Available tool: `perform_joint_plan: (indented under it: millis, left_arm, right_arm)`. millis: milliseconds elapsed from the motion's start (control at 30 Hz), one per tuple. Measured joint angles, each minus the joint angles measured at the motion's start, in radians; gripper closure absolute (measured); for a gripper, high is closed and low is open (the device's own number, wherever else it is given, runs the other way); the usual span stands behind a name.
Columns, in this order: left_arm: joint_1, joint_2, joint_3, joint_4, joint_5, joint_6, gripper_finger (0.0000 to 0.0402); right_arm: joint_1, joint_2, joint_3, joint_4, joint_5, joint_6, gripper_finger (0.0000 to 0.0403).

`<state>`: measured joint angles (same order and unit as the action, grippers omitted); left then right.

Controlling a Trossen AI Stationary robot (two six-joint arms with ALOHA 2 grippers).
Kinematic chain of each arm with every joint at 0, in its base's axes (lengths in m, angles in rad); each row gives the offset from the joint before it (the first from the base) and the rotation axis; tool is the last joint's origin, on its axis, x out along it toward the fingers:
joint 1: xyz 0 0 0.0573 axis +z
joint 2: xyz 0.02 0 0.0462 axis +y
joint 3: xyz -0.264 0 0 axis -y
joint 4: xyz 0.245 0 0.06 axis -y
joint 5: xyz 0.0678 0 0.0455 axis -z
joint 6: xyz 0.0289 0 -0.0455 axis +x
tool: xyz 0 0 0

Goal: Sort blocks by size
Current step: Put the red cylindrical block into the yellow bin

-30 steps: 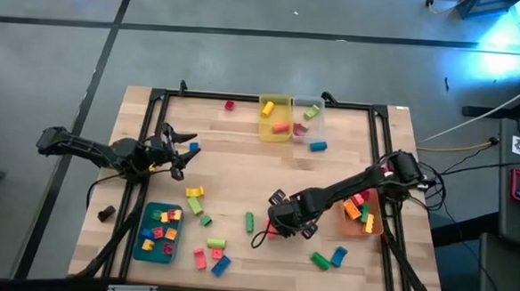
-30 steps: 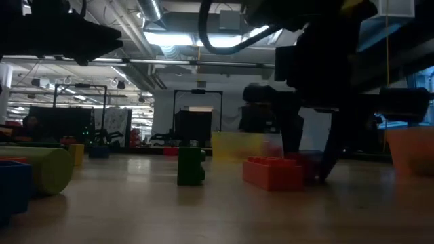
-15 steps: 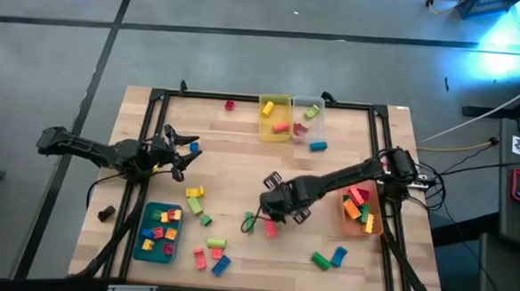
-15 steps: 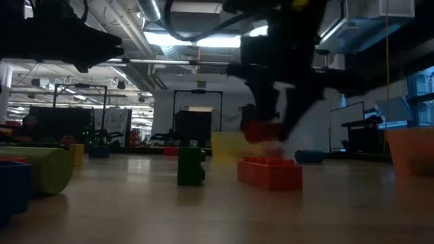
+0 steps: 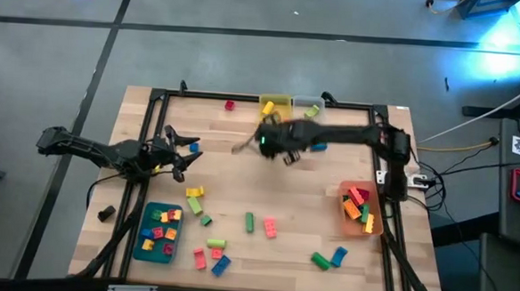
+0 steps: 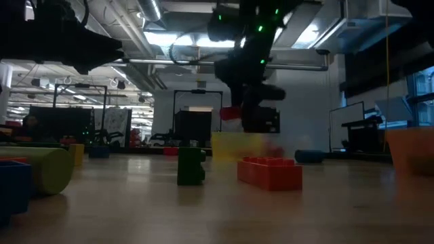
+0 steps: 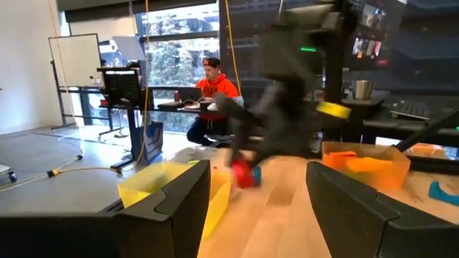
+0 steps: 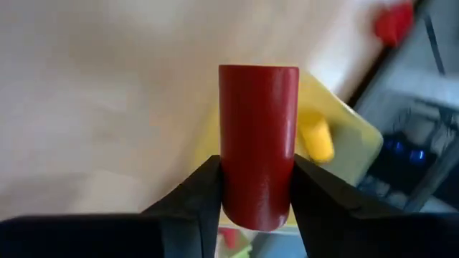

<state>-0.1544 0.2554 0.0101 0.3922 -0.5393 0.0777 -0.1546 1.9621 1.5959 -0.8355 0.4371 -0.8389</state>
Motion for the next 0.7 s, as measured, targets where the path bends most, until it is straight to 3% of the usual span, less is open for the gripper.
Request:
perform_joint_plan:
  millis: [133,367,467,700]
  left_arm:
    - [0.0,0.0,0.0,-0.015,0.0,-0.014,0.0188]
    - [0.0,0.0,0.0,-0.026,0.0,-0.018,0.0188]
    - [0.0,0.0,0.0,-0.042,0.0,-0.018,0.0188]
    - [0.0,0.0,0.0,-0.07,0.0,-0.026,0.0188]
  right_arm:
    - [-0.131,0.004,0.0,0.09,-0.036,-0.007,0.0256]
    - [-0.293,0.005,0.0,0.187,-0.256,-0.004,0.0253]
    - [-0.322,0.005,0.0,0.198,-0.302,0.015,0.0252]
    - [-0.33,0.005,0.0,0.207,-0.293,0.073,0.0252]
